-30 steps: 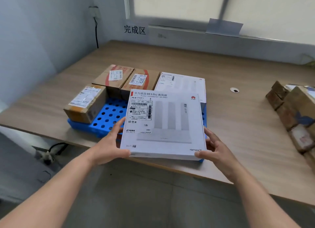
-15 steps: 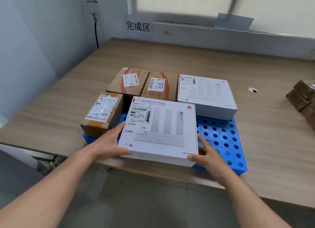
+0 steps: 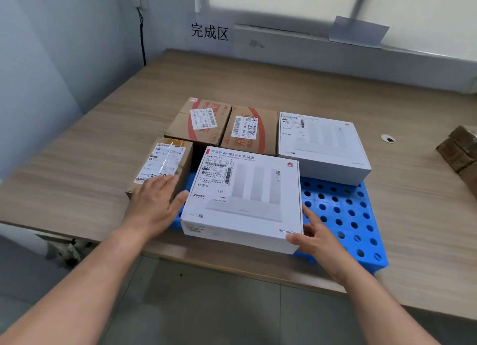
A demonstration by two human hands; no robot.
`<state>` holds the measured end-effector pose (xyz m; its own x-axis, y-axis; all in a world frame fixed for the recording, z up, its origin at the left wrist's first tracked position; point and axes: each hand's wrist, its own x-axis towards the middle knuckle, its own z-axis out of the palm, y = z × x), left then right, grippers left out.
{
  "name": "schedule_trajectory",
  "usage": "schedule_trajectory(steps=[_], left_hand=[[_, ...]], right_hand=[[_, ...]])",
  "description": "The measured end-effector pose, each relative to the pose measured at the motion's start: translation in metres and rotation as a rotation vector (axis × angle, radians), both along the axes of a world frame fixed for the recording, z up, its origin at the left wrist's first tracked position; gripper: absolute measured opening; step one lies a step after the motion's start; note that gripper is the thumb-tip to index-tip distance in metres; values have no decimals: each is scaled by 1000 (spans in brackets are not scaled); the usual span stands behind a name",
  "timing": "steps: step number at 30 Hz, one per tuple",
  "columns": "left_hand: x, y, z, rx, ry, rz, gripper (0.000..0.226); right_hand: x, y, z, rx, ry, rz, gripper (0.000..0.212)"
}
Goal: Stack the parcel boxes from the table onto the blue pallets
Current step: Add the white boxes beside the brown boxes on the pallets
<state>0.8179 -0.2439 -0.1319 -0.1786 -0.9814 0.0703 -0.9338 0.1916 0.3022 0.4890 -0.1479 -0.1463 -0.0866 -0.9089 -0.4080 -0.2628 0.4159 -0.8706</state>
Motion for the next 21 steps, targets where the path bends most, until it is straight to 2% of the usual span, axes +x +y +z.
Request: schedule_trajectory(steps=[1, 3, 6, 9, 11, 16, 21], left_hand=[[3, -2, -2, 50, -41, 11, 77], [7, -2, -3, 99, -90, -8, 92], [12, 0, 0, 113, -115, -25, 117], [15, 0, 0, 117, -150, -52, 127], [16, 1, 1, 129, -154, -72, 123], [13, 3, 6, 142, -170, -73, 94], [14, 1, 7, 139, -170, -72, 88]], right_hand=[[2, -1, 0, 1, 7, 5, 82], [7, -4, -1, 1, 20, 15, 82], [12, -9, -2, 8, 26, 26, 82], [16, -13, -3, 7, 35, 35, 83], [18, -15, -4, 5, 21, 28, 83], [21, -22, -6, 4, 7, 18, 84], [23, -26, -5, -14, 6, 21, 82]])
